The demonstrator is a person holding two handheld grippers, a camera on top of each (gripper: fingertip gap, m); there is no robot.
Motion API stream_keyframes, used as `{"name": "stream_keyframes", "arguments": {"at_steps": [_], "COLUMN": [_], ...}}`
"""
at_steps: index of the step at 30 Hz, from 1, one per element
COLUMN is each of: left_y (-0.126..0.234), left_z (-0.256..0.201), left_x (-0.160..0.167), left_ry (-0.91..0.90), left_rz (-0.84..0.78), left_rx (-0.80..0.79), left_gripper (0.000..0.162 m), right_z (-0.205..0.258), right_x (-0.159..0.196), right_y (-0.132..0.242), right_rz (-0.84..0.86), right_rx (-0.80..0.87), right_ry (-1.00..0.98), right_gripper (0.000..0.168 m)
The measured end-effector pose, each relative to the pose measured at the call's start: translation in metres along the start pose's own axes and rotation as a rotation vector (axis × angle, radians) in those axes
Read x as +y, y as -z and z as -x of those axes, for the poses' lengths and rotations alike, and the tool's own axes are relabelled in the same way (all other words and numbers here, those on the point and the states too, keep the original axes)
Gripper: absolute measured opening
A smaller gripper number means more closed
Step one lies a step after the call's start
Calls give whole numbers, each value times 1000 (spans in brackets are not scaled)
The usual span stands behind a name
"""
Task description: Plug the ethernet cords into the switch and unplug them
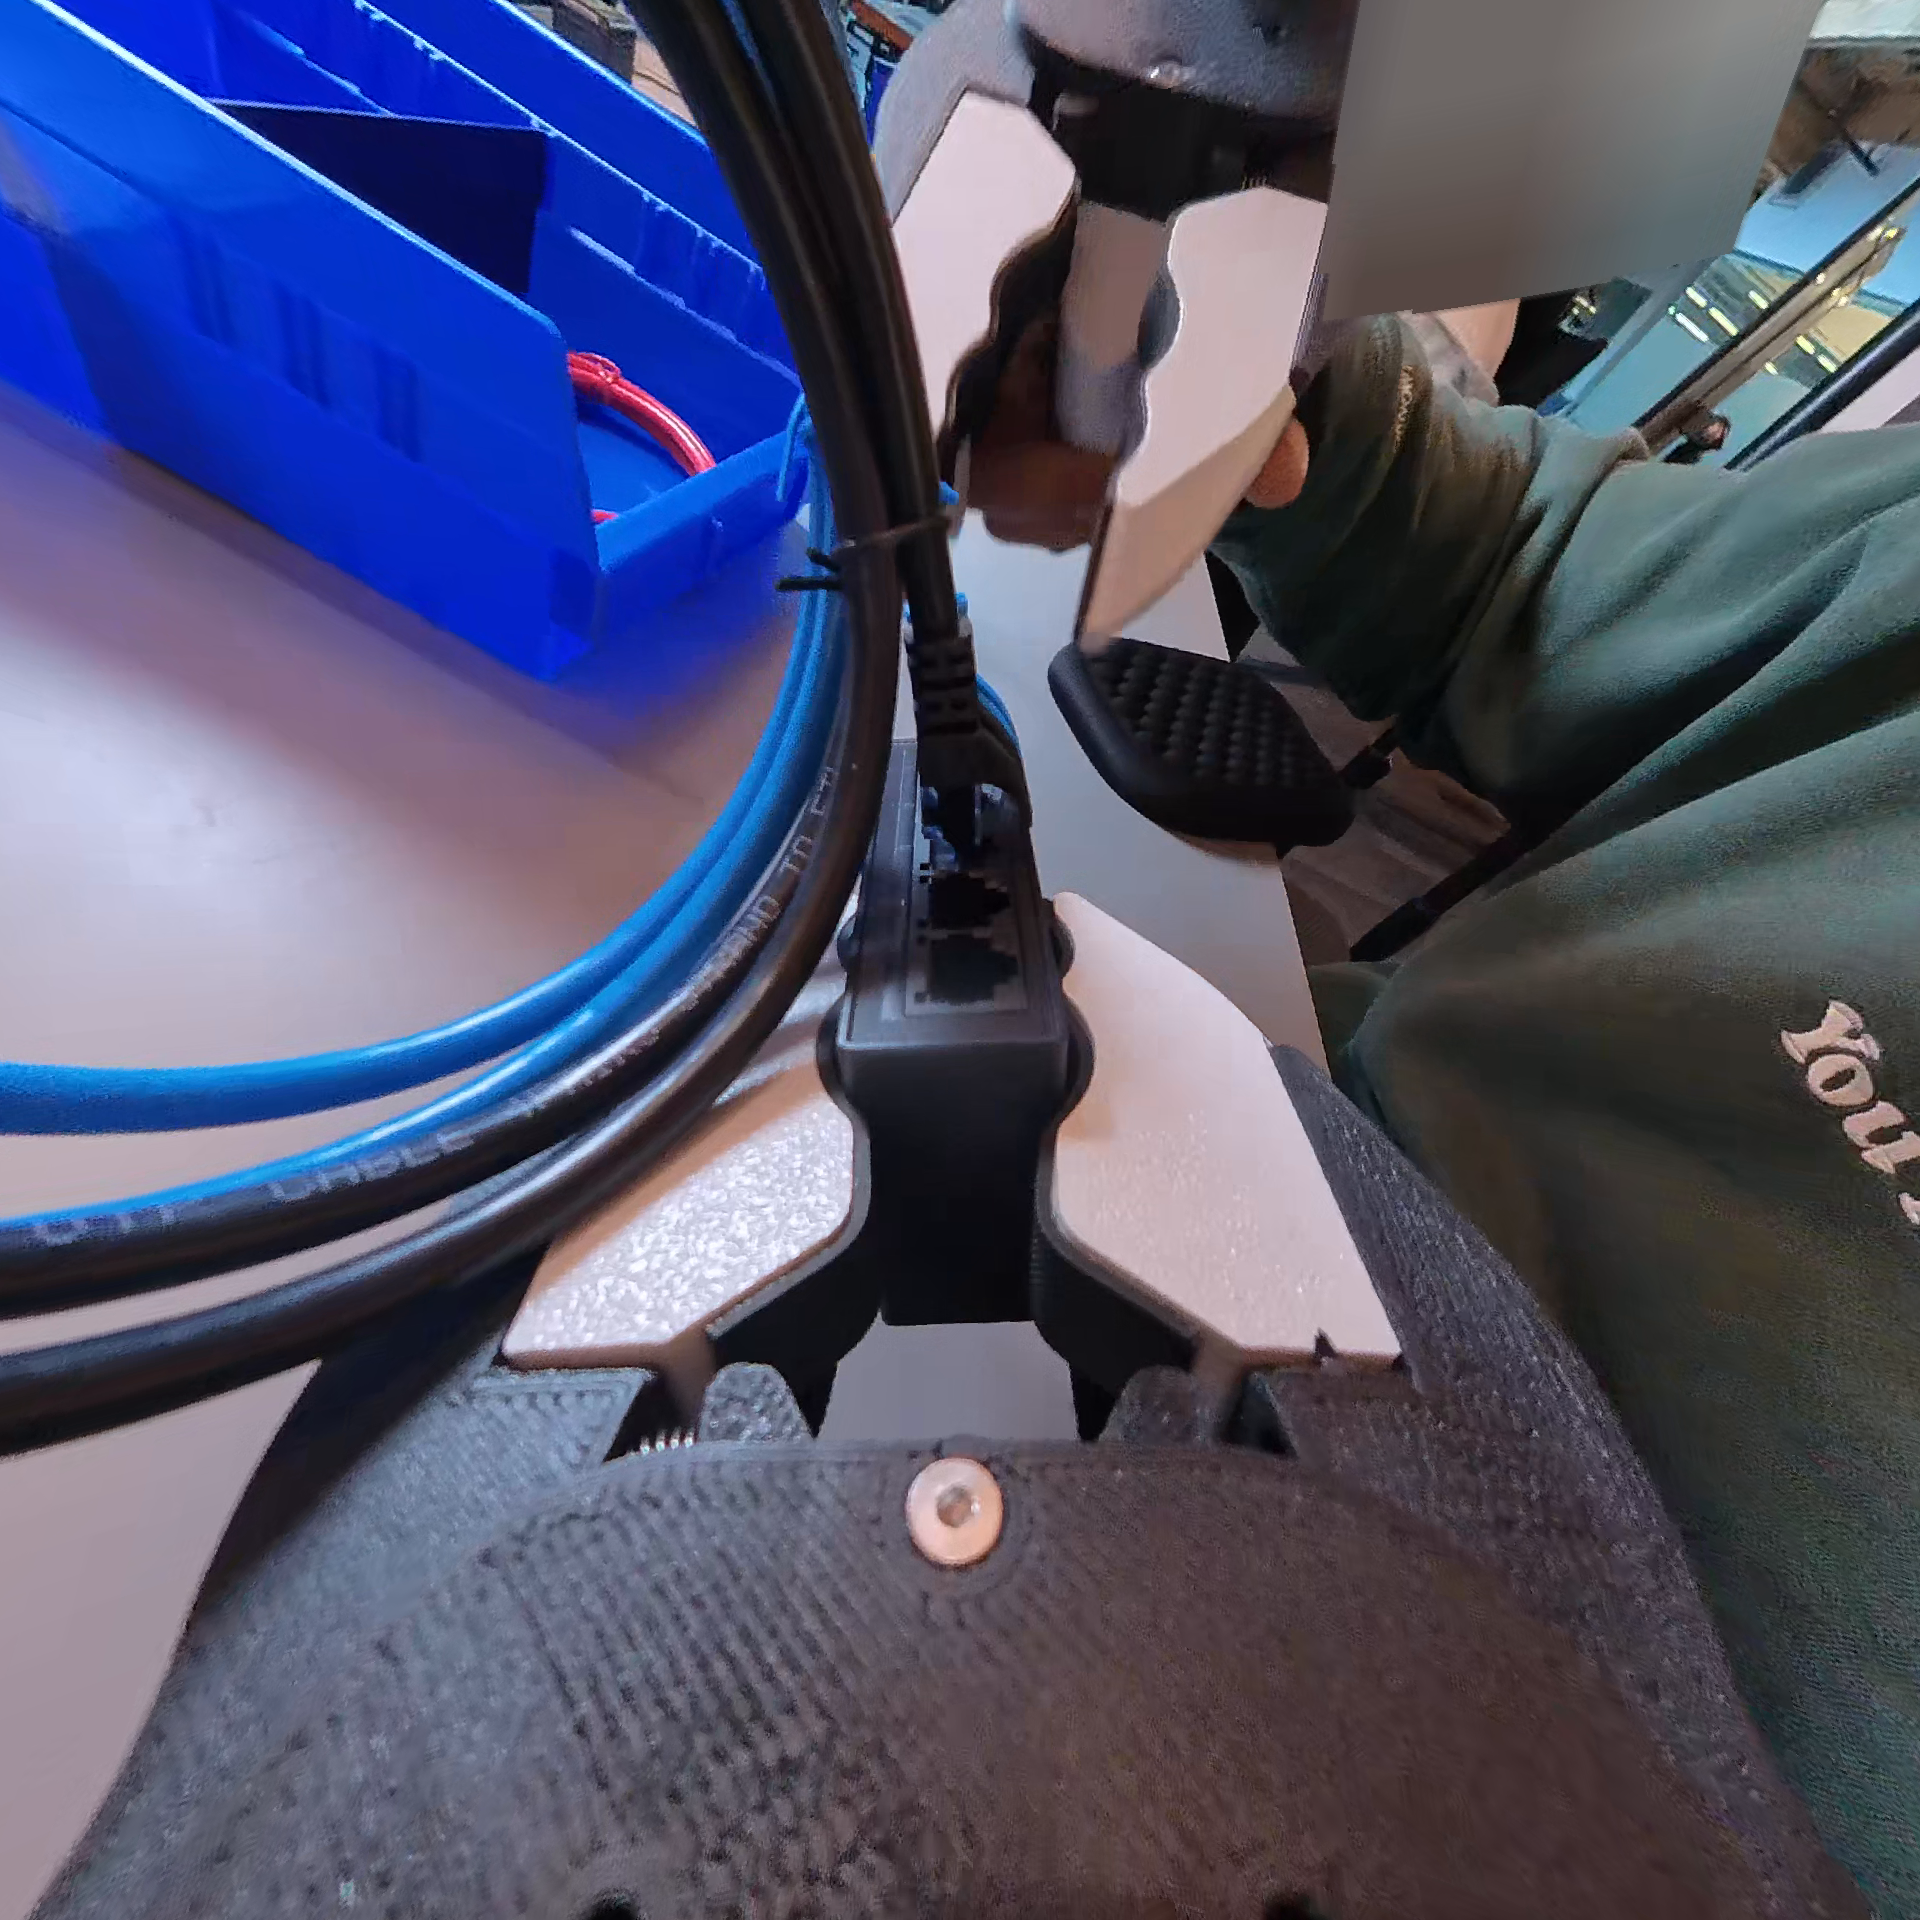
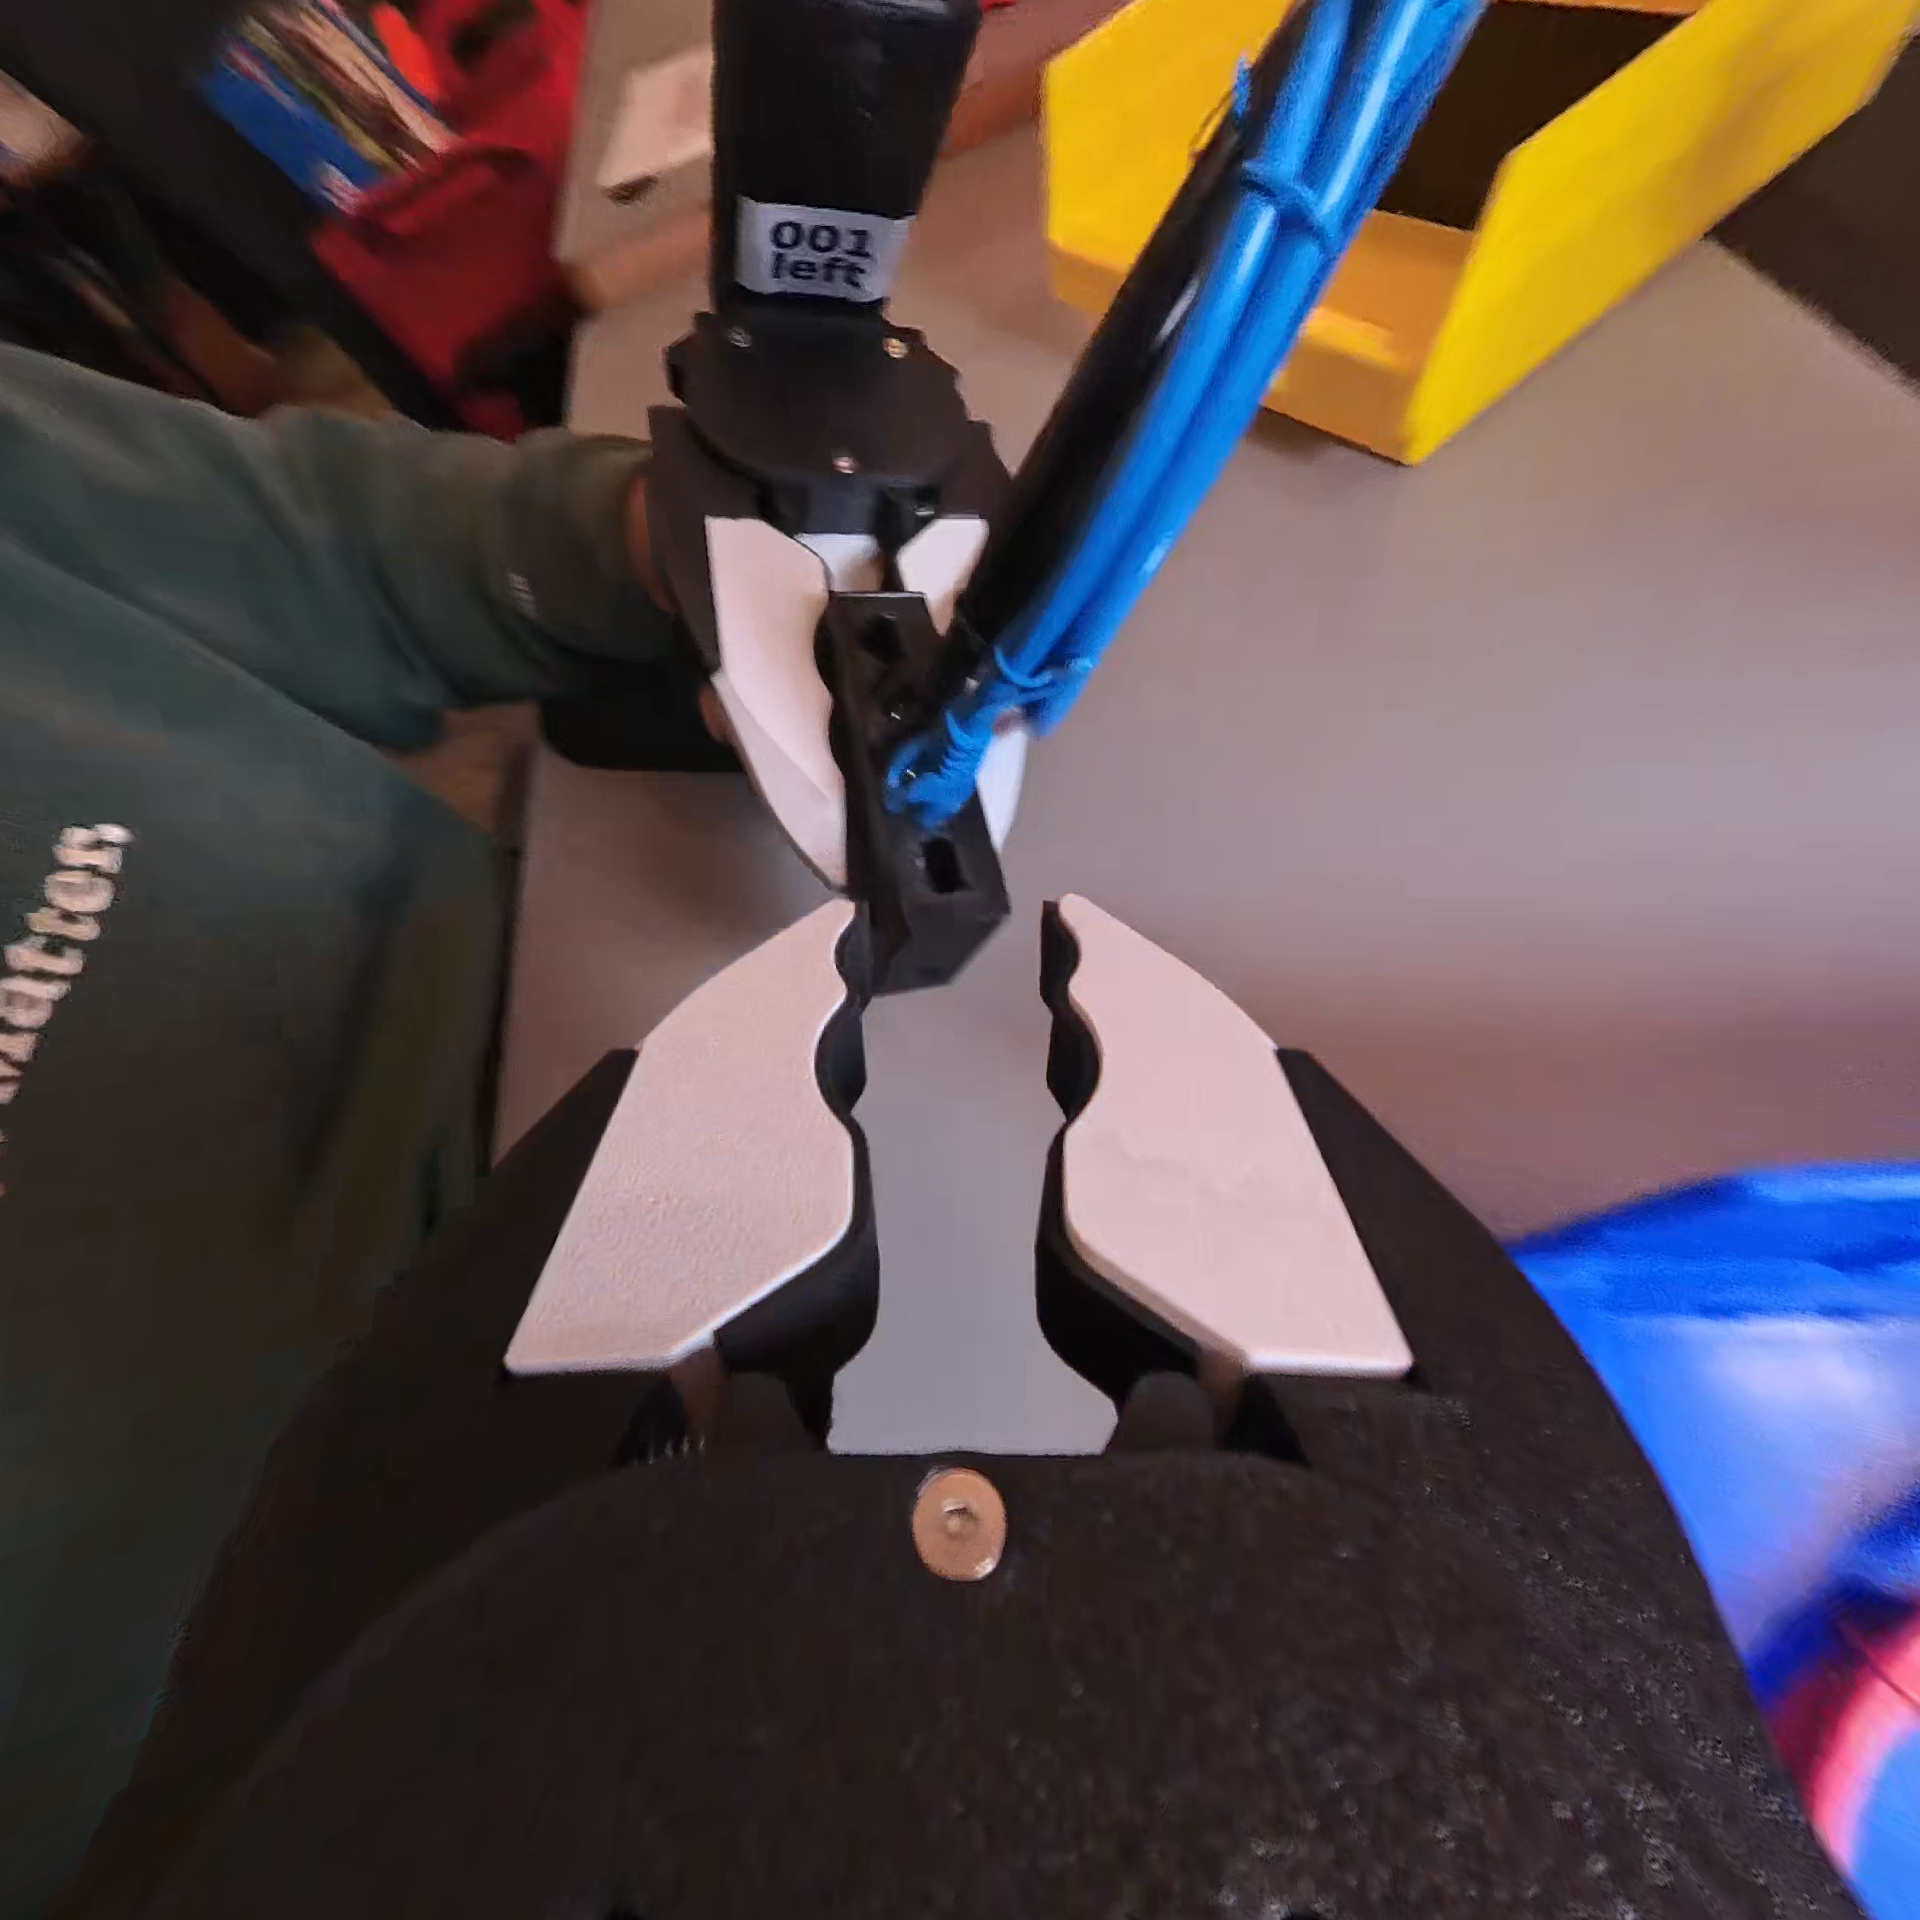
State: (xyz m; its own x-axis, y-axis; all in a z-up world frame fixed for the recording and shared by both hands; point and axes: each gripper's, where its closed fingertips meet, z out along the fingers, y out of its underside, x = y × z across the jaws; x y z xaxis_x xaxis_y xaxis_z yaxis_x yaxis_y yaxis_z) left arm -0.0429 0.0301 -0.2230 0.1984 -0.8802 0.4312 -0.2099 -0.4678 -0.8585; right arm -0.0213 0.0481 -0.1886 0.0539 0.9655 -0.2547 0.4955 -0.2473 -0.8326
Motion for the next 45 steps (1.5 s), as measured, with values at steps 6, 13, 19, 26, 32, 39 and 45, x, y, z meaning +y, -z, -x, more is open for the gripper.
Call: {"name": "stream_keyframes", "arguments": {"at_steps": [6,13,19,26,32,39,45], "left_y": [-8,-12,-12,-16,-14,-15,-23], "left_z": [-8,-10,-17,-18,-31,-31,-36], "left_x": [7,11,12,10,-1,2,20], "left_ry": [-50,-39,149,105,32,-155,-95], "left_rz": [41,64,43,34,-11,42,99], "left_rx": [7,15,90,60,77,-17,13], "left_gripper": [29,28,30,30,30,30,30], "right_z": [17,19,19,19,29,33,16], "right_x": [-1,4,7,8,-7,-6,-24], "right_y": [-27,-28,-30,-23,-12,-10,23], "right_rz": [-57,-40,-104,-194,-251,-328,-348], "right_rx": [-181,-170,-43,98,191,5,252], "right_ry": [-107,-10,147,269,400,171,356], "right_gripper": [23,15,16,16,16,14,13]}}
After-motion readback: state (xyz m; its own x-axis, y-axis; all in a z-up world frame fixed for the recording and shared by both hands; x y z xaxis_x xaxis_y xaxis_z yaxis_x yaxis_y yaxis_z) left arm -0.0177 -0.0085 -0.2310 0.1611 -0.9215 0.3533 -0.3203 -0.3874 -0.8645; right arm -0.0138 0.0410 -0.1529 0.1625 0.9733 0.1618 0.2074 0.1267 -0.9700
